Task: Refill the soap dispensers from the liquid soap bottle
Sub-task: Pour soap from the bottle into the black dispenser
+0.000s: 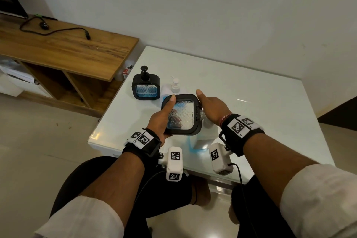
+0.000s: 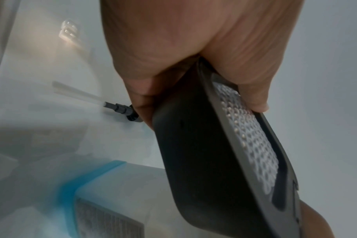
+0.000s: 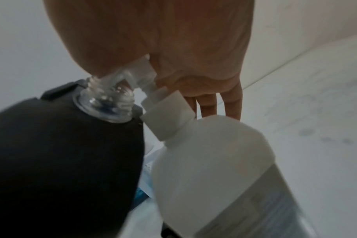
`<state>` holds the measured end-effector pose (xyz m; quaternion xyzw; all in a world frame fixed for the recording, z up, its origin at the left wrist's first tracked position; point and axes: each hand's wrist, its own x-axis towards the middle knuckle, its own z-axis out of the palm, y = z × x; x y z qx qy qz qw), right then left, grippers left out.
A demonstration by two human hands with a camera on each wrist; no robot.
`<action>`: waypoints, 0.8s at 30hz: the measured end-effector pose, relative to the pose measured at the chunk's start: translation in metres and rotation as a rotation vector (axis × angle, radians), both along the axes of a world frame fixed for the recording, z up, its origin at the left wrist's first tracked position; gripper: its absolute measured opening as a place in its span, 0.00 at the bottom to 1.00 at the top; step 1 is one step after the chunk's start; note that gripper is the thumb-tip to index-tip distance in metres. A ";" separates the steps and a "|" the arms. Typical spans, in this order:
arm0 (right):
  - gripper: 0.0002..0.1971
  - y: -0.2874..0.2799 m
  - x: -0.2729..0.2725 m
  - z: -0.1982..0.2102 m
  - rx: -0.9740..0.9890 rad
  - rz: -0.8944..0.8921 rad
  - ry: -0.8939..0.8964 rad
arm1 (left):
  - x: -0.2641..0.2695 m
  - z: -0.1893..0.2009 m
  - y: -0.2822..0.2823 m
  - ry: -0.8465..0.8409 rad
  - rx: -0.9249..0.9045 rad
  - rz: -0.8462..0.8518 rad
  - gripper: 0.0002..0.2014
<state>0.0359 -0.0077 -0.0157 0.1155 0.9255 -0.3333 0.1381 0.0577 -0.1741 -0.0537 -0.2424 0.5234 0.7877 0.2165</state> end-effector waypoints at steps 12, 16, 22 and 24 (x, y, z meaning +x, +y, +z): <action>0.29 0.006 -0.008 0.005 -0.335 -0.332 0.107 | 0.001 0.003 0.000 0.009 0.046 0.009 0.33; 0.27 0.001 -0.010 -0.005 -0.309 -0.394 0.105 | 0.000 0.002 0.000 0.004 0.043 0.010 0.34; 0.24 -0.001 -0.017 -0.010 -0.413 -0.521 0.187 | 0.000 -0.001 0.001 0.012 0.021 0.009 0.36; 0.20 0.001 -0.020 -0.008 -0.445 -0.548 0.176 | 0.000 -0.002 0.002 0.015 0.014 0.012 0.42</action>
